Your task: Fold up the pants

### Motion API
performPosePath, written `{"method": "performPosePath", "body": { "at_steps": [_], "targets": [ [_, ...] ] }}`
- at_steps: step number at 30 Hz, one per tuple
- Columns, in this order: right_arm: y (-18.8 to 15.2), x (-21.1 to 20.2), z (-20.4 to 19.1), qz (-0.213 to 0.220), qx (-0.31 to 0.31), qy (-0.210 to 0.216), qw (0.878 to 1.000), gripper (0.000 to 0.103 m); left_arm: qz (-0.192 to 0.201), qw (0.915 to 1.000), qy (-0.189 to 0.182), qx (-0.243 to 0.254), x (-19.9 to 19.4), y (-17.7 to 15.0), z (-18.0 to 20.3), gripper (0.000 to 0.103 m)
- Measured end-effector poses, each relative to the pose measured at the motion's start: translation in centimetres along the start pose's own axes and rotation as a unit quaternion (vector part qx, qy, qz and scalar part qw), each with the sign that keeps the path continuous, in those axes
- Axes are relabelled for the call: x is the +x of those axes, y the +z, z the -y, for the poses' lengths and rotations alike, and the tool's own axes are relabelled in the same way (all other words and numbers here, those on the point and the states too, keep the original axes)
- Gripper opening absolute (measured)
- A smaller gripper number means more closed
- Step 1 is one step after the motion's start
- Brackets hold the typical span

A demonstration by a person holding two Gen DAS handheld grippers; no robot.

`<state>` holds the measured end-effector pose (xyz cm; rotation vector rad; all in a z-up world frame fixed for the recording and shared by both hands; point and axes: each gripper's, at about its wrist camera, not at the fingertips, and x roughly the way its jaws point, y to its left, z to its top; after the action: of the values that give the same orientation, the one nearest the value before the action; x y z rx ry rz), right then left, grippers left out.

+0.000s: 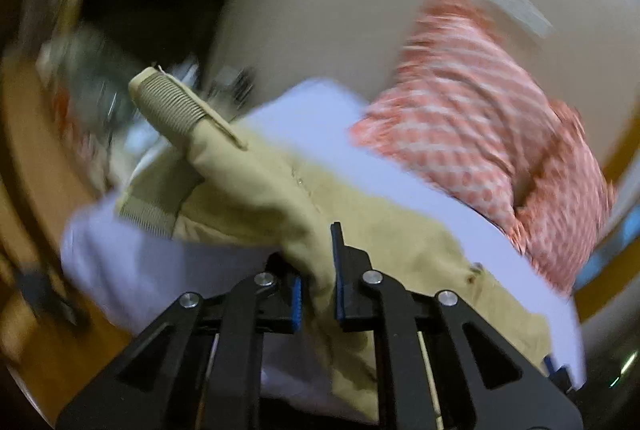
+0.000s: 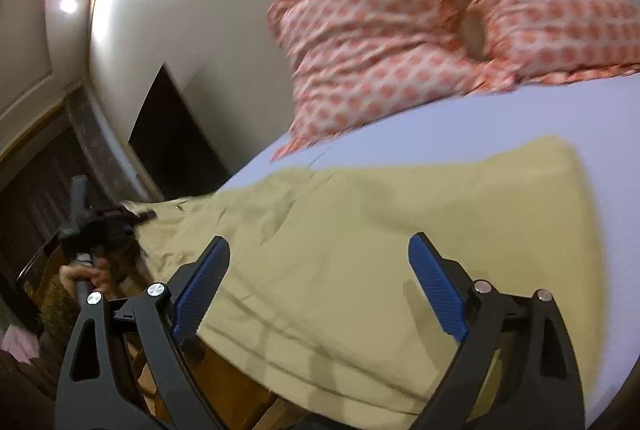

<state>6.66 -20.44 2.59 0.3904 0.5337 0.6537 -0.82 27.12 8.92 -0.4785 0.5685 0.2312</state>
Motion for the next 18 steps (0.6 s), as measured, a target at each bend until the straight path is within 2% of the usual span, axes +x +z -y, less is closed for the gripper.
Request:
{"method": "performPosePath", "body": {
  "at_steps": [2,4,5,6,7,9,10,13,15,16,18],
  "targets": [
    [0.7,-2.0,1.6,0.028,0.018,-0.015,0.999,0.093,0.022,0.9956,-0.014,0.090,-0.6,1.0,6.7,0.009],
    [1.4,-4.2,3.4,0.057,0.042,-0.037,0.997,0.093,0.029,0.9823,-0.054,0.177,-0.9,0.2,13.5,0.008],
    [1.6,-5.2,4.4,0.069,0.055,-0.046,0.995,0.093,0.023,0.9711,-0.086,0.221,-0.8,-1.1,17.2,0.007],
    [1.8,-6.2,5.2,0.080,0.068,-0.055,0.993,0.093,0.009,0.9550,-0.123,0.270,-0.5,-3.1,21.0,0.007],
    [2.0,-7.4,6.3,0.092,0.086,-0.065,0.990,0.093,-0.001,0.9430,-0.145,0.299,-0.3,-4.7,23.2,0.007],
    [2.2,-9.2,8.0,0.104,0.121,-0.069,0.985,0.093,-0.034,0.9122,-0.185,0.364,0.3,-9.5,27.3,0.007],
    [2.3,-9.9,8.9,0.106,0.140,-0.067,0.982,0.093,-0.055,0.8918,-0.197,0.403,0.9,-12.9,29.1,0.007],
    [2.4,-10.7,11.5,0.095,0.197,-0.050,0.975,0.095,-0.097,0.8477,-0.210,0.478,2.2,-19.7,30.5,0.007],
    [2.6,-9.8,12.2,0.069,0.208,-0.051,0.974,0.095,-0.093,0.8280,-0.206,0.513,2.2,-22.4,30.2,0.008],
    [2.6,-9.3,12.3,0.056,0.208,-0.052,0.975,0.095,-0.086,0.8250,-0.210,0.518,1.8,-22.7,29.8,0.009],
    [2.9,-7.4,12.3,0.019,0.201,-0.063,0.977,0.095,-0.088,0.8279,-0.217,0.510,0.9,-22.0,28.8,0.013]
  ]
}}
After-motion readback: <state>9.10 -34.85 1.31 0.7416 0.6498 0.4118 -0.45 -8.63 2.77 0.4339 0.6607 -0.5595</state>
